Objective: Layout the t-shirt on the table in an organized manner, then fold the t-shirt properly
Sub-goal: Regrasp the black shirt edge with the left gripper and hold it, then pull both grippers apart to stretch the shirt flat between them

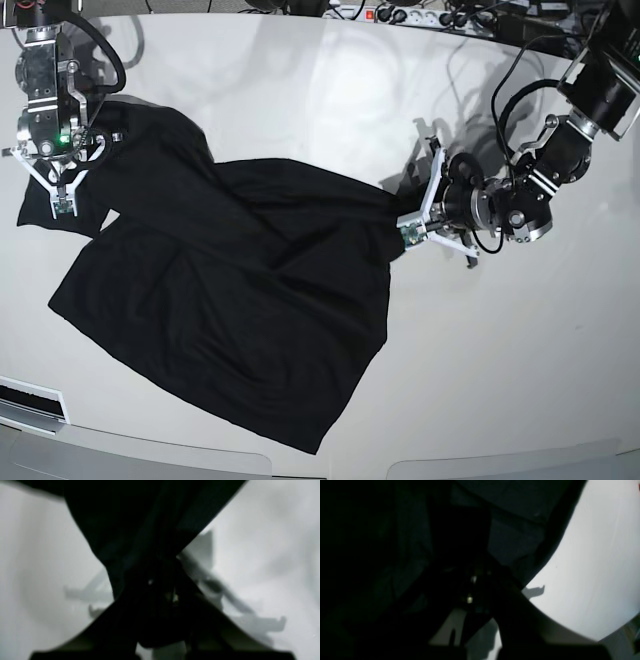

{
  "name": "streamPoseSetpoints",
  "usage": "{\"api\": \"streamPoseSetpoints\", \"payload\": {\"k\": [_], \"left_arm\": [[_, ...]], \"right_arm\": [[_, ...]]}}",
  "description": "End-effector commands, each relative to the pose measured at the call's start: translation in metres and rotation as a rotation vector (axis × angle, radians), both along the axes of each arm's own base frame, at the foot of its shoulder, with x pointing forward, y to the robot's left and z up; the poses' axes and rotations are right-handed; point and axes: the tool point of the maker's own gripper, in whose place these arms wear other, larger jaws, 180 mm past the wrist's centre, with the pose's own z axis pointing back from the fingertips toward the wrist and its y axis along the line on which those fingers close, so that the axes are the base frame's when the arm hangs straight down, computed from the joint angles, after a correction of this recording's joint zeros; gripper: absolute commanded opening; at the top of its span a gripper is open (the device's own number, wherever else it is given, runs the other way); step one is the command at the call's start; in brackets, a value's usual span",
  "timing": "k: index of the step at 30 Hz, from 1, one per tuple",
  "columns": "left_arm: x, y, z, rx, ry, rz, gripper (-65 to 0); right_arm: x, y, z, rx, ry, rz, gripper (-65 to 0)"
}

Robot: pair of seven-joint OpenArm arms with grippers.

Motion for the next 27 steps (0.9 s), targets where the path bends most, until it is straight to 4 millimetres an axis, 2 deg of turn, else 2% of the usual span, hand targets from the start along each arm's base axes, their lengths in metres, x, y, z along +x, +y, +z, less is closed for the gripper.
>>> {"api": "streamPoseSetpoints", "payload": {"k": [1,5,6,9,10,11,14,18,22,24,25,27], "left_arm": [[0.008,0.017,0.010,0.055,-0.026,0.007,-65.0],[0.009,0.013,0.031,0.031,-0.065,-0.007,-65.0],[0.010,0.013,0.034,0.029,-0.071,-0.013,-65.0],[0.010,0.014,0.036,0.030,-0.076,-0.016,-65.0],[0.010,0.014,0.036,0.029,-0.074,-0.016,-65.0],[0.008,0.014,0.035,0.028,-0.072,-0.016,-65.0],[0.008,0.015,0.035,0.032,-0.070,-0.015,-65.0],[0.008,0.015,0.035,0.035,-0.069,-0.014,-65.0],[0.008,0.015,0.035,0.034,-0.069,-0.014,-65.0],[0.008,0.015,0.035,0.034,-0.068,-0.014,-65.0],[0.008,0.015,0.035,0.032,-0.067,-0.013,-65.0],[0.007,0.014,0.035,0.023,-0.062,-0.009,-65.0]], "right_arm": [[0.012,-0.004,0.013,-0.010,-0.042,0.017,-65.0],[0.021,-0.009,0.025,-0.022,-0.085,0.006,-65.0],[0.022,-0.011,0.026,-0.016,-0.094,-0.010,-58.4],[0.022,-0.012,0.027,0.005,-0.113,-0.057,-28.4],[0.022,-0.012,0.027,0.012,-0.120,-0.077,-24.0],[0.022,-0.012,0.027,0.022,-0.127,-0.095,-23.4],[0.020,-0.011,0.023,0.058,-0.137,-0.160,-23.5],[0.010,-0.006,0.004,0.113,-0.109,-0.200,-23.5],[0.002,0.011,-0.014,0.164,-0.065,-0.167,-24.0],[0.001,0.022,-0.020,0.192,-0.058,-0.149,-31.3],[0.001,0.026,-0.022,0.202,-0.061,-0.145,-38.7],[0.001,0.036,-0.024,0.228,-0.054,-0.121,-60.1]]}}
